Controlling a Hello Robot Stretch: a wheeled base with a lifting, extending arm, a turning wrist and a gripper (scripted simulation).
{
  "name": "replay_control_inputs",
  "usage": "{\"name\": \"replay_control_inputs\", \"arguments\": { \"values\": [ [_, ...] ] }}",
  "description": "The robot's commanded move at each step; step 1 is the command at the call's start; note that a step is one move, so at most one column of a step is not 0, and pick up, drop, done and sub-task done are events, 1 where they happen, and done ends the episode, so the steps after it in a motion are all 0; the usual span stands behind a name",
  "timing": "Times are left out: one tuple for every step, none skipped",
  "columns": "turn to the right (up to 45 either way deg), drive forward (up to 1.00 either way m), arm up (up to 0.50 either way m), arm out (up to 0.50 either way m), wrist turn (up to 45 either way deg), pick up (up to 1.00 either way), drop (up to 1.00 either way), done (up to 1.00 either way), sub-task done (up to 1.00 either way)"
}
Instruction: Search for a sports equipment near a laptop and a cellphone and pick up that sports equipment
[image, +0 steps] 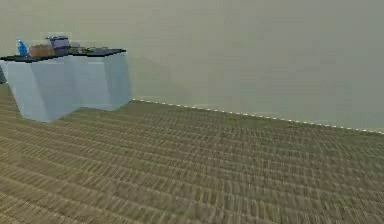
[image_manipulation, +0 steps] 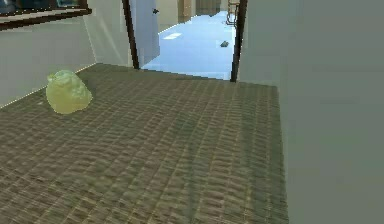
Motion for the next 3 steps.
{"name": "replay_control_inputs", "arguments": {
  "values": [
    [18.0, 0.00, 0.00, 0.00, 0.0, 0.00, 0.00, 0.00, 0.00],
    [0.0, 0.15, 0.00, 0.00, 0.0, 0.00, 0.00, 0.00, 0.00],
    [-45.0, 0.00, 0.00, 0.00, 0.0, 0.00, 0.00, 0.00, 0.00]
  ]
}}
